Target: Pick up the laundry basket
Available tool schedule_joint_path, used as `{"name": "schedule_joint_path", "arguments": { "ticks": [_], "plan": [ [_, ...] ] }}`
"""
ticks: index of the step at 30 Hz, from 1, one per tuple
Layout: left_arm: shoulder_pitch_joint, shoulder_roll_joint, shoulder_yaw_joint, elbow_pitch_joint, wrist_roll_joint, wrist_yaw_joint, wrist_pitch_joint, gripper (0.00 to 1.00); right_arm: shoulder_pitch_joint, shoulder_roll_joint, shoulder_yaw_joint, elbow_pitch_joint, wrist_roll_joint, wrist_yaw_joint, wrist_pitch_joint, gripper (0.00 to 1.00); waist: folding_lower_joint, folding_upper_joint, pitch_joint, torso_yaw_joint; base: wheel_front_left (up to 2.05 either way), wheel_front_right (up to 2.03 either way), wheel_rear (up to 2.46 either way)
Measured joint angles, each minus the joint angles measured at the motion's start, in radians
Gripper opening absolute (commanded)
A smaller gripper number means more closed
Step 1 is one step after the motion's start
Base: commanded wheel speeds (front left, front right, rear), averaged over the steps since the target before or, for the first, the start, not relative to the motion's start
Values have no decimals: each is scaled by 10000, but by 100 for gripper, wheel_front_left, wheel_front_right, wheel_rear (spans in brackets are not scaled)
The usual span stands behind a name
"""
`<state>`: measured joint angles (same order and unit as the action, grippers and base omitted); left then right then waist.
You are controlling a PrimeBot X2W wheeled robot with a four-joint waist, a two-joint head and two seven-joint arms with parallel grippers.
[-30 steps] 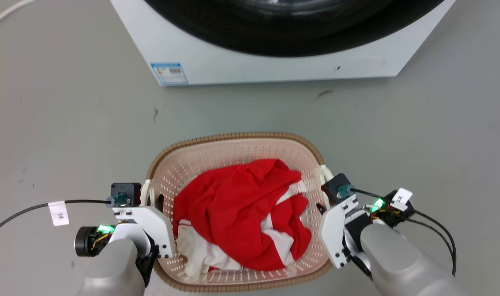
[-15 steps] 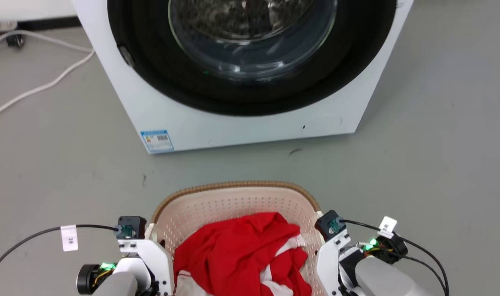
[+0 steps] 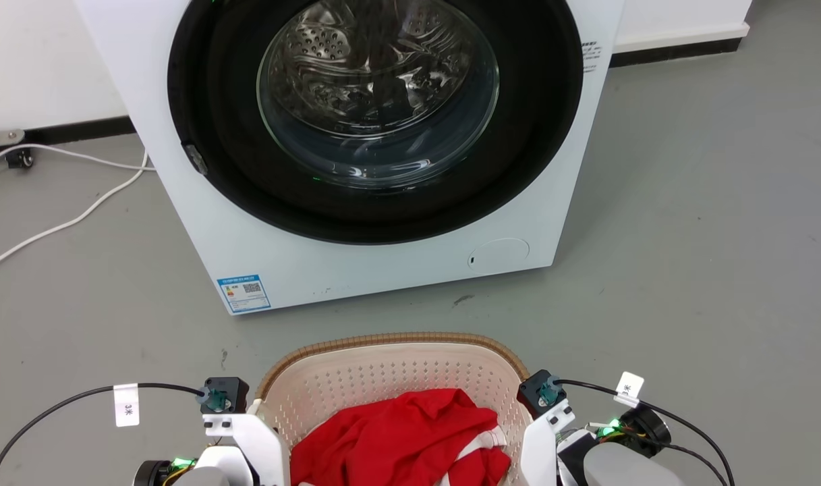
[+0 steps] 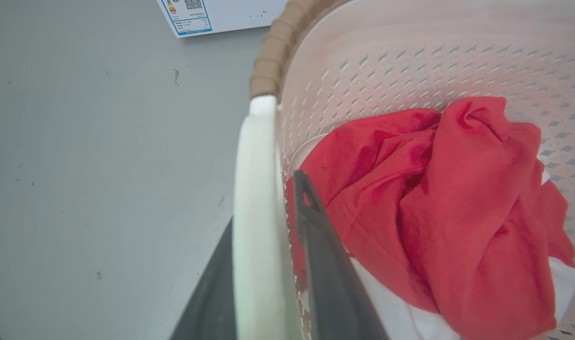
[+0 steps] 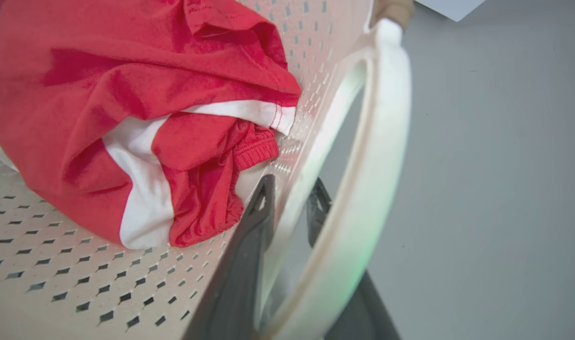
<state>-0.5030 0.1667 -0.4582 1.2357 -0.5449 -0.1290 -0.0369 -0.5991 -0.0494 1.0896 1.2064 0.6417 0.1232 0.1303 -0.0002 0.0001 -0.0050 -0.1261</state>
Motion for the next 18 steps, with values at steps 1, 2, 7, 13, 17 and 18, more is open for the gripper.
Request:
{"name": "schedule_joint_path", "arguments": {
  "ticks": [1, 2, 7, 13, 17, 18],
  "plan": [
    [27, 13, -79, -17, -82, 0, 27, 0, 1, 2, 56, 15, 44, 0, 15, 0, 0, 0, -44, -28, 0, 0, 0],
    [52, 25, -146, -36, -163, 0, 75, 0, 2, 4, 115, 33, 105, 2, 25, 0, 0, 0, -85, -54, 0, 0, 0],
    [127, 56, -454, -88, -535, 2, 180, 0, 16, 15, 353, 167, 374, 2, 36, 0, 0, 0, -274, -126, 0, 0, 0],
    [174, 86, -777, -111, -901, 10, 257, 0, 18, 25, 598, 288, 635, 4, 36, 0, 1, 0, -414, -88, 0, 0, 0],
    [178, 130, -970, -107, -1139, 8, 270, 0, 18, 38, 750, 336, 775, 4, 25, 0, 1, 0, -475, -24, 0, 0, 0],
    [179, 144, -1016, -105, -1200, 8, 282, 0, 18, 40, 788, 349, 813, 6, 23, 0, 1, 0, -487, -8, 0, 0, 0]
  ]
}}
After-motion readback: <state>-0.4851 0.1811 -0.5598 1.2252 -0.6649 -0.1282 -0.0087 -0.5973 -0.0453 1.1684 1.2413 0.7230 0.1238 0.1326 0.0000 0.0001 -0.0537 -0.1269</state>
